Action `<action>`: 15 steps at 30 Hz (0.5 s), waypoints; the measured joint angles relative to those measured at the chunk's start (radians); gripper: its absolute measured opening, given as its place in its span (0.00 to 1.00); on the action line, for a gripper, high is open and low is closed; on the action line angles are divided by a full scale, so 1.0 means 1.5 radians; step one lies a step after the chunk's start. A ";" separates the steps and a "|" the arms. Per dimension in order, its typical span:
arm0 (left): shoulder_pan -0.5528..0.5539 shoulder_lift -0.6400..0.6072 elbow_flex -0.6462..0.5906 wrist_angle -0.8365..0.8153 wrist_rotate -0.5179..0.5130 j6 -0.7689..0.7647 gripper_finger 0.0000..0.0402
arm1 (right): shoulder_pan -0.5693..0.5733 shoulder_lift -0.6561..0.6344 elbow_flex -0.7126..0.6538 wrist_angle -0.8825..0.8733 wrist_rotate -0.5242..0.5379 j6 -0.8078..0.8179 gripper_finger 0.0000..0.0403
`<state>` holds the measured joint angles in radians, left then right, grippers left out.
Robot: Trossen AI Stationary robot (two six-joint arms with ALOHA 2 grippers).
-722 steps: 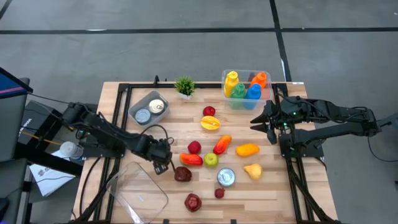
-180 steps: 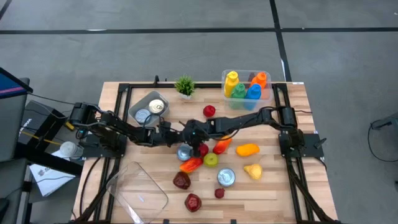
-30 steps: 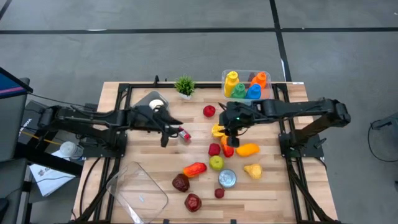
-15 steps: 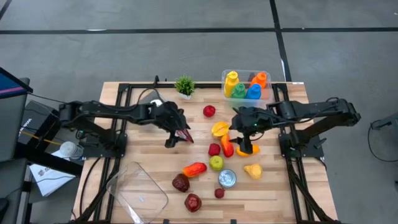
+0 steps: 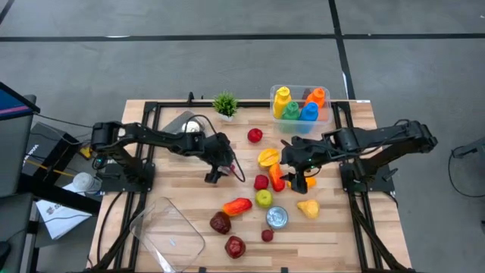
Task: Pick & Place Food Item
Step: Put the red tuna can into the gray bin
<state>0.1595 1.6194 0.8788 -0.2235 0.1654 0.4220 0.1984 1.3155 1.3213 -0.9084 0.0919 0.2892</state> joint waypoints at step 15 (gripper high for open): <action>-0.002 -0.015 0.003 -0.012 -0.042 -0.072 0.34 | 0.026 0.004 -0.001 -0.014 0.063 0.025 0.63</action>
<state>0.1558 1.5970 0.8830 -0.2418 0.1022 0.3141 0.2371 1.3216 1.3201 -0.9287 0.1864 0.3264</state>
